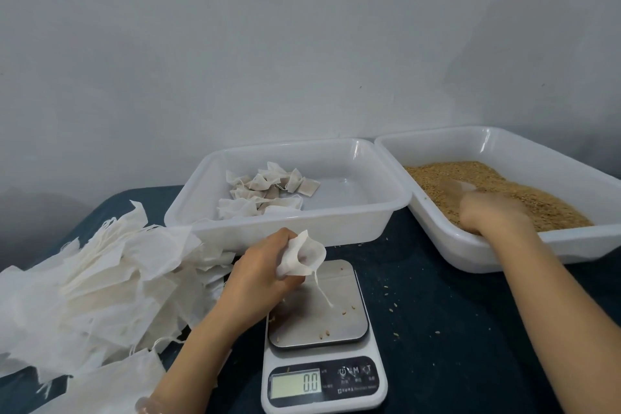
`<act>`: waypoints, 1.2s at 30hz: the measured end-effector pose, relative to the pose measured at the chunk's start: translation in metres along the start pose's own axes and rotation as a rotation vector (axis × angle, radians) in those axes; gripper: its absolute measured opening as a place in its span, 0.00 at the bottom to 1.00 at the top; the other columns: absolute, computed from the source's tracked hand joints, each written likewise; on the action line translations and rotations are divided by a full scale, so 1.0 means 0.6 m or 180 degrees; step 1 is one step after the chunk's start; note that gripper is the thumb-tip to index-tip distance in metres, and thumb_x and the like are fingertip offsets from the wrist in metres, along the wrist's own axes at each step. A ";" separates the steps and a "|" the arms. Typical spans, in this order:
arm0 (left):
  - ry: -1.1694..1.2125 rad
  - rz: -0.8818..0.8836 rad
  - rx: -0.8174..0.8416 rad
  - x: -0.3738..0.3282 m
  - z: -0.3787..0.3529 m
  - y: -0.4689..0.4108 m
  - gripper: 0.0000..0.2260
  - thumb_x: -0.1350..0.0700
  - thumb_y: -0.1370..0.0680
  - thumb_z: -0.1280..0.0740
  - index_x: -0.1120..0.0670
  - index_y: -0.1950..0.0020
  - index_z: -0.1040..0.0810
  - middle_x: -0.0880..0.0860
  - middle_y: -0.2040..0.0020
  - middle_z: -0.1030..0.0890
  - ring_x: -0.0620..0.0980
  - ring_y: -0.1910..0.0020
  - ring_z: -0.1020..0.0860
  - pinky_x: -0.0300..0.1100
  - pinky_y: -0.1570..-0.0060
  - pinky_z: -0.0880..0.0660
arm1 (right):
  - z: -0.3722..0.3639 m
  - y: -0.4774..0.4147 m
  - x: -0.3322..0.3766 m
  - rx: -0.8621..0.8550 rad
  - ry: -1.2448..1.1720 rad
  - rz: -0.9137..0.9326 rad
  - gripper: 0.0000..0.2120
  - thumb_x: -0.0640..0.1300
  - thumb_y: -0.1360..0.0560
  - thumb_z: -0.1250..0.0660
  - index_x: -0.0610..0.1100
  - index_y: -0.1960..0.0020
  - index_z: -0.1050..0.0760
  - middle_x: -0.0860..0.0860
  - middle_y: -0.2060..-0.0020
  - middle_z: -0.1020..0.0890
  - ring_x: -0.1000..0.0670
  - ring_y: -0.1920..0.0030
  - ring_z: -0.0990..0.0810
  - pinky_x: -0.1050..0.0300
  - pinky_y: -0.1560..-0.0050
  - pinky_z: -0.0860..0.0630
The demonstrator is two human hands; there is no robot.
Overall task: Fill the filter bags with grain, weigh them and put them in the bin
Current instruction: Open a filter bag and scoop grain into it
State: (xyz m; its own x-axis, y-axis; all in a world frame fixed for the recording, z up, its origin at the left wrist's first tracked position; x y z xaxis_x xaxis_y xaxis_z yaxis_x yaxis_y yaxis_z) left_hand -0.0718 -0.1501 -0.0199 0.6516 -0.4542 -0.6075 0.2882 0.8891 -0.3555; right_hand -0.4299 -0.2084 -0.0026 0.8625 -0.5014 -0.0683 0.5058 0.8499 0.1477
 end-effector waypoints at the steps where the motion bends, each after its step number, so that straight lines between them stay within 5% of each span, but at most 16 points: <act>1: -0.0004 0.0004 0.0001 0.000 0.000 0.000 0.09 0.48 0.32 0.35 0.47 0.54 0.29 0.44 0.60 0.22 0.46 0.61 0.24 0.50 0.61 0.25 | -0.002 0.000 0.005 0.0059 0.0026 0.0177 0.31 0.37 0.22 0.45 0.53 0.21 0.45 0.40 0.29 0.29 0.39 0.42 0.23 0.48 0.45 0.23; 3: 0.0005 0.0011 0.0010 0.000 -0.001 0.002 0.09 0.47 0.32 0.35 0.47 0.54 0.29 0.43 0.60 0.22 0.46 0.62 0.24 0.49 0.62 0.25 | -0.004 0.000 0.018 0.0077 -0.0155 0.0537 0.34 0.38 0.21 0.48 0.63 0.22 0.51 0.43 0.26 0.32 0.39 0.43 0.23 0.51 0.57 0.24; 7: 0.0053 0.0026 0.0003 0.000 -0.002 0.002 0.08 0.47 0.32 0.35 0.45 0.56 0.30 0.41 0.61 0.23 0.45 0.63 0.24 0.49 0.62 0.25 | -0.008 0.000 0.034 0.0199 -0.0972 0.0721 0.21 0.41 0.16 0.46 0.45 0.23 0.38 0.43 0.28 0.30 0.42 0.43 0.23 0.49 0.46 0.27; 10: 0.0084 0.0026 0.0005 -0.001 -0.002 0.001 0.07 0.47 0.32 0.35 0.44 0.57 0.31 0.41 0.61 0.23 0.46 0.63 0.24 0.47 0.63 0.26 | -0.005 -0.007 0.026 0.0147 -0.1675 0.0551 0.14 0.43 0.17 0.44 0.38 0.44 0.22 0.41 0.51 0.18 0.44 0.58 0.23 0.54 0.62 0.29; 12: 0.0118 0.0028 -0.0018 -0.001 -0.001 0.002 0.07 0.48 0.31 0.35 0.44 0.57 0.31 0.42 0.61 0.23 0.46 0.63 0.25 0.49 0.62 0.26 | 0.000 -0.012 0.013 -0.0027 -0.1891 0.0424 0.17 0.47 0.17 0.44 0.38 0.58 0.26 0.44 0.62 0.22 0.44 0.61 0.24 0.55 0.62 0.31; 18: 0.0197 0.0141 -0.0035 0.002 0.003 0.002 0.08 0.50 0.31 0.35 0.46 0.55 0.30 0.43 0.62 0.22 0.48 0.65 0.23 0.53 0.63 0.23 | 0.009 -0.001 0.000 -0.0096 -0.1649 0.0221 0.18 0.49 0.18 0.40 0.36 0.38 0.26 0.39 0.46 0.22 0.40 0.49 0.22 0.52 0.52 0.27; 22: 0.0203 0.0209 -0.0095 0.006 0.007 0.003 0.09 0.49 0.31 0.34 0.44 0.52 0.29 0.42 0.60 0.21 0.47 0.61 0.22 0.52 0.60 0.23 | 0.023 0.010 -0.013 -0.0489 -0.1224 -0.0020 0.13 0.49 0.19 0.40 0.39 0.46 0.25 0.43 0.51 0.22 0.42 0.52 0.24 0.51 0.52 0.28; 29: 0.0166 0.0216 -0.0106 0.007 0.010 0.002 0.10 0.48 0.31 0.34 0.44 0.51 0.29 0.41 0.57 0.20 0.45 0.58 0.22 0.51 0.57 0.23 | 0.049 0.038 -0.024 -0.1032 -0.0656 -0.0295 0.18 0.57 0.23 0.34 0.42 0.60 0.27 0.46 0.66 0.25 0.48 0.68 0.31 0.59 0.70 0.40; 36: 0.0204 0.0257 -0.0114 0.007 0.010 0.003 0.10 0.47 0.31 0.34 0.40 0.51 0.30 0.37 0.55 0.21 0.43 0.58 0.22 0.48 0.60 0.22 | 0.061 0.042 -0.036 -0.1173 -0.0791 -0.0331 0.18 0.57 0.22 0.37 0.43 0.61 0.28 0.46 0.68 0.28 0.47 0.69 0.32 0.56 0.65 0.37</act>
State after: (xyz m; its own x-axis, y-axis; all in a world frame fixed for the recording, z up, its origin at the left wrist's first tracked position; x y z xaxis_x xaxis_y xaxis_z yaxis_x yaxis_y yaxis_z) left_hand -0.0641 -0.1501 -0.0188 0.6251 -0.3850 -0.6790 0.2107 0.9208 -0.3281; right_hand -0.4361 -0.1820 0.0388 0.7996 -0.5725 0.1813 0.6002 0.7714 -0.2114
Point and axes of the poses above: each hand's wrist, its own y-axis away from the middle knuckle, its own z-axis out of the back of the hand, x = y × z, the point moved 6 cm from there along -y, towards the middle knuckle
